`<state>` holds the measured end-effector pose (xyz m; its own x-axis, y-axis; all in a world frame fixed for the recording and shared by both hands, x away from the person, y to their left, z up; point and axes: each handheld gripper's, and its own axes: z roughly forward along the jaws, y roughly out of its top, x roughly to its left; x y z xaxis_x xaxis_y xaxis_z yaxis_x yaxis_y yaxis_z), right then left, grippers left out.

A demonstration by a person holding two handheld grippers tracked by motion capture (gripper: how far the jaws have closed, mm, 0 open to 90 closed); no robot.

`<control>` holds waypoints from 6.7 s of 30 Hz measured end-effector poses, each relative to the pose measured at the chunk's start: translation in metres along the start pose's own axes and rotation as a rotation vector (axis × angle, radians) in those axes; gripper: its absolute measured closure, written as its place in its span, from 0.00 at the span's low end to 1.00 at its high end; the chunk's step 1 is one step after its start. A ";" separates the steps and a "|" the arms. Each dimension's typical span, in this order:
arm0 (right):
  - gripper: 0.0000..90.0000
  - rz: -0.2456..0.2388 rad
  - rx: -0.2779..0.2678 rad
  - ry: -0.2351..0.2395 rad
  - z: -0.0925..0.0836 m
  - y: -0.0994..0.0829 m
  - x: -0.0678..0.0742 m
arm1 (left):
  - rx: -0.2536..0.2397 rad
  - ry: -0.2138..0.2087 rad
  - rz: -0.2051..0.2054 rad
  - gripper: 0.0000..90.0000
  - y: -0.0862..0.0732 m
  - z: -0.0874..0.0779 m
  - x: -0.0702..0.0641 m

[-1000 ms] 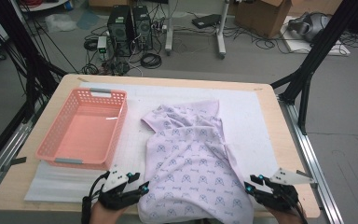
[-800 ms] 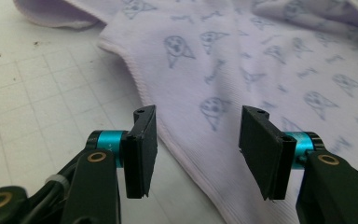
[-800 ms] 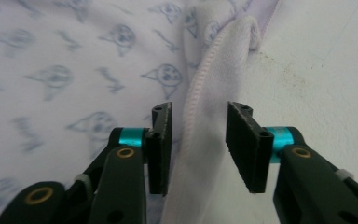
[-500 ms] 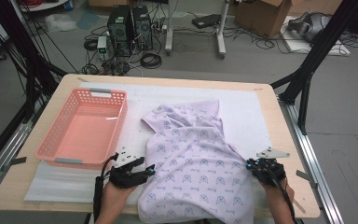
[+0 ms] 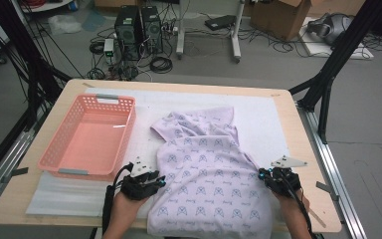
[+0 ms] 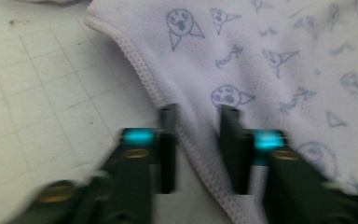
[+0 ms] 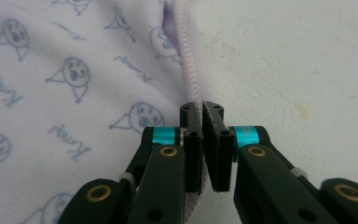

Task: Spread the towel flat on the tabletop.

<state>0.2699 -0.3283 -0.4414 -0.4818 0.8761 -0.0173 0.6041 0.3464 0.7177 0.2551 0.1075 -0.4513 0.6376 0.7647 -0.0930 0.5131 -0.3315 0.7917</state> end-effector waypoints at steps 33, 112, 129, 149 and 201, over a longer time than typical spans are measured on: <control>0.74 0.031 -0.095 0.142 -0.038 -0.011 0.001 | -0.086 -0.099 -0.023 0.63 -0.001 -0.034 0.004; 0.97 0.026 -0.075 -0.143 0.037 0.043 -0.042 | -0.056 0.050 -0.132 0.52 0.049 0.037 0.045; 0.70 0.056 -0.152 -0.017 0.002 0.020 -0.046 | -0.001 -0.124 -0.055 0.47 0.042 0.055 0.001; 0.59 -0.003 -0.134 0.226 -0.008 -0.007 -0.017 | -0.087 0.066 -0.212 0.53 0.041 0.036 0.040; 0.68 0.004 -0.081 0.107 -0.026 -0.030 0.010 | -0.020 0.063 -0.071 0.95 -0.008 -0.007 -0.013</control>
<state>0.2308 -0.3389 -0.4453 -0.5471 0.8351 0.0569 0.5550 0.3110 0.7715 0.2387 0.1036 -0.4524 0.5620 0.8196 -0.1116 0.5436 -0.2643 0.7966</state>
